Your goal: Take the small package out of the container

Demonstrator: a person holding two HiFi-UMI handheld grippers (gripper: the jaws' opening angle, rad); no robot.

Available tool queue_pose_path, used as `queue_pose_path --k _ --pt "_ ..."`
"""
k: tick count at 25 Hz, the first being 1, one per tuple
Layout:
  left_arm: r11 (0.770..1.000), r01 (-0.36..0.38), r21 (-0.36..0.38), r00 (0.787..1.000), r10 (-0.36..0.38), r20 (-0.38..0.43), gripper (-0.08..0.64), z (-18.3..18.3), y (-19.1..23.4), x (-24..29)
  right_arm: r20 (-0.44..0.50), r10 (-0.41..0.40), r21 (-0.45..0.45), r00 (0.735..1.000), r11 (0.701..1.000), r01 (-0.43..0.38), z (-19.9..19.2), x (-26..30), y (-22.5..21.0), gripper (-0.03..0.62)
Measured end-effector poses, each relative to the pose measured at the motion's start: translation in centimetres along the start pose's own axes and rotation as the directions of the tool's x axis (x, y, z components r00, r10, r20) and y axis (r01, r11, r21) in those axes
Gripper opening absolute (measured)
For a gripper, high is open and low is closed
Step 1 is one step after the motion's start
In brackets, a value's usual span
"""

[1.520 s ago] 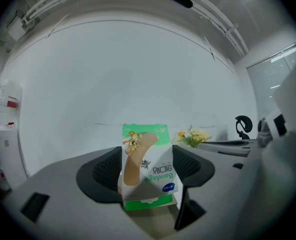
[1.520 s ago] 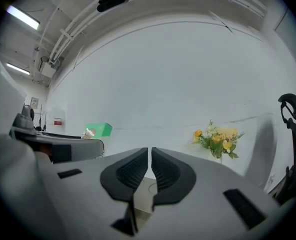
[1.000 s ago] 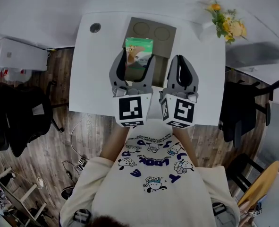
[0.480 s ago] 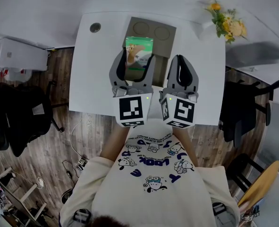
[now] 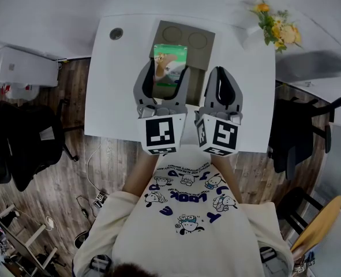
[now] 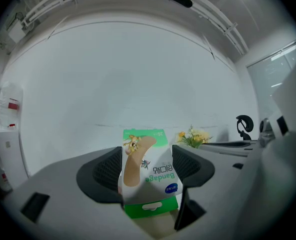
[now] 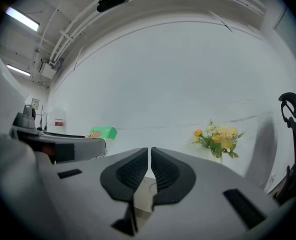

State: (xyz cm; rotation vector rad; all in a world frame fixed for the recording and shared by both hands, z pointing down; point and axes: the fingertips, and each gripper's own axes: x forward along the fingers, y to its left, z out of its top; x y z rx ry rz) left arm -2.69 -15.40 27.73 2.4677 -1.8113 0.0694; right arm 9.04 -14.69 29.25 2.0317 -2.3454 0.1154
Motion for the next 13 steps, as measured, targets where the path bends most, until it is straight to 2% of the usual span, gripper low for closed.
queue_pose_path --k 13 --pt "1.0 -0.002 -0.001 1.0 0.002 -0.005 0.324 -0.2 -0.11 0.15 -0.003 -0.003 -0.002 1.0 1.0 0.003 -0.08 0.09 -0.2 0.038"
